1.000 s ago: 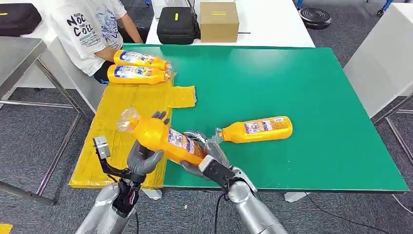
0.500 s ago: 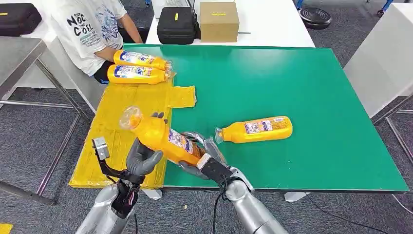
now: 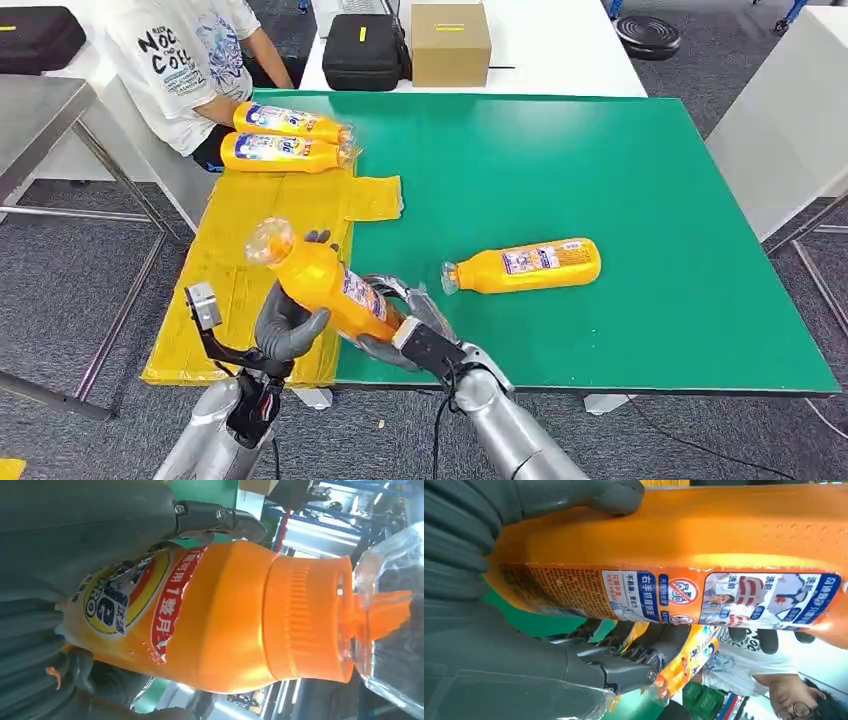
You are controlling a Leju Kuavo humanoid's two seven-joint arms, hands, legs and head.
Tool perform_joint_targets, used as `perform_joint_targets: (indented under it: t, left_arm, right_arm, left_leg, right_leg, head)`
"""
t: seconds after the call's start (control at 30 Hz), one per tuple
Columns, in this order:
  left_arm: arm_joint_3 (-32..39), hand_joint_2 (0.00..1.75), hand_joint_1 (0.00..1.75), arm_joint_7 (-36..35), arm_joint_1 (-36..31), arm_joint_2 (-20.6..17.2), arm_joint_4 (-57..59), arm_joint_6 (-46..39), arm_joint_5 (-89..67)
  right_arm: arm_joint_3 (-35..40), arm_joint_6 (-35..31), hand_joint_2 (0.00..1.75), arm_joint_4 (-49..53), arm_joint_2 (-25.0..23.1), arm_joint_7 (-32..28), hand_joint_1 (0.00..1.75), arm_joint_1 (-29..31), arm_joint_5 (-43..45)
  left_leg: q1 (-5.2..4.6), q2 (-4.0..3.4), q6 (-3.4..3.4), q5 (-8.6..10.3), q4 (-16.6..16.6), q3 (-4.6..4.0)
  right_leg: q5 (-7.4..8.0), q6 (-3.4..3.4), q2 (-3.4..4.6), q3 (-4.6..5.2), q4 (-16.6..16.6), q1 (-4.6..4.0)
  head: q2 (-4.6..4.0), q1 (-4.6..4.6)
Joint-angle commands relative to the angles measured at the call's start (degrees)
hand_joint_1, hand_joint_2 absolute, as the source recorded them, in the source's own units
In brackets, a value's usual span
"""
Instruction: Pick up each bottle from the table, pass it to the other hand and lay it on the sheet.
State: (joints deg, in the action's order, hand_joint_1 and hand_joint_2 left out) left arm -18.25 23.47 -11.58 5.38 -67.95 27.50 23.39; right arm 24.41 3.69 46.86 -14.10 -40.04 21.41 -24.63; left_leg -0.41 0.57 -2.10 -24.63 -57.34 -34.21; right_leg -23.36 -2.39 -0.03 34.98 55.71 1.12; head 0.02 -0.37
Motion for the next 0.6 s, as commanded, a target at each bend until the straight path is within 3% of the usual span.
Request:
perform_joint_targets:
  t: [0.03, 0.53, 0.6]
  left_arm:
    - [-2.88, 1.75, 0.0, -0.22, -2.54, -0.37, 3.15, 0.34, -0.49]
    - [-3.4, 1.75, 0.0, 0.87, -2.83, -1.16, 4.08, -1.06, -3.01]
    - [-3.82, 1.75, 0.1, 1.26, -2.95, -1.27, 4.09, -1.18, -4.13]
  right_arm:
    - [3.63, 1.48, 1.75, -5.86, -0.78, 0.04, 1.75, 2.97, -0.44]
    - [4.59, 2.21, 1.75, -7.08, -0.93, 0.04, 1.75, 3.91, 0.08]
    - [4.8, 2.28, 1.75, -7.23, -0.88, 0.04, 1.75, 3.98, 0.25]
  left_leg:
    - [0.14, -0.06, 0.16, -0.16, -0.03, 0.33]
    - [0.05, -0.02, 0.08, -0.06, 0.0, 0.14]
    - [0.07, -0.03, 0.11, -0.09, -0.01, 0.2]
  right_leg:
    - [-0.14, 0.15, 0.0, -0.35, -0.02, -0.15]
    - [-0.05, 0.08, -0.01, -0.15, -0.01, -0.06]
    - [-0.09, 0.1, -0.01, -0.21, 0.0, -0.08]
  head:
    - [0.0, 0.02]
    - [0.0, 0.02]
    - [0.0, 0.02]
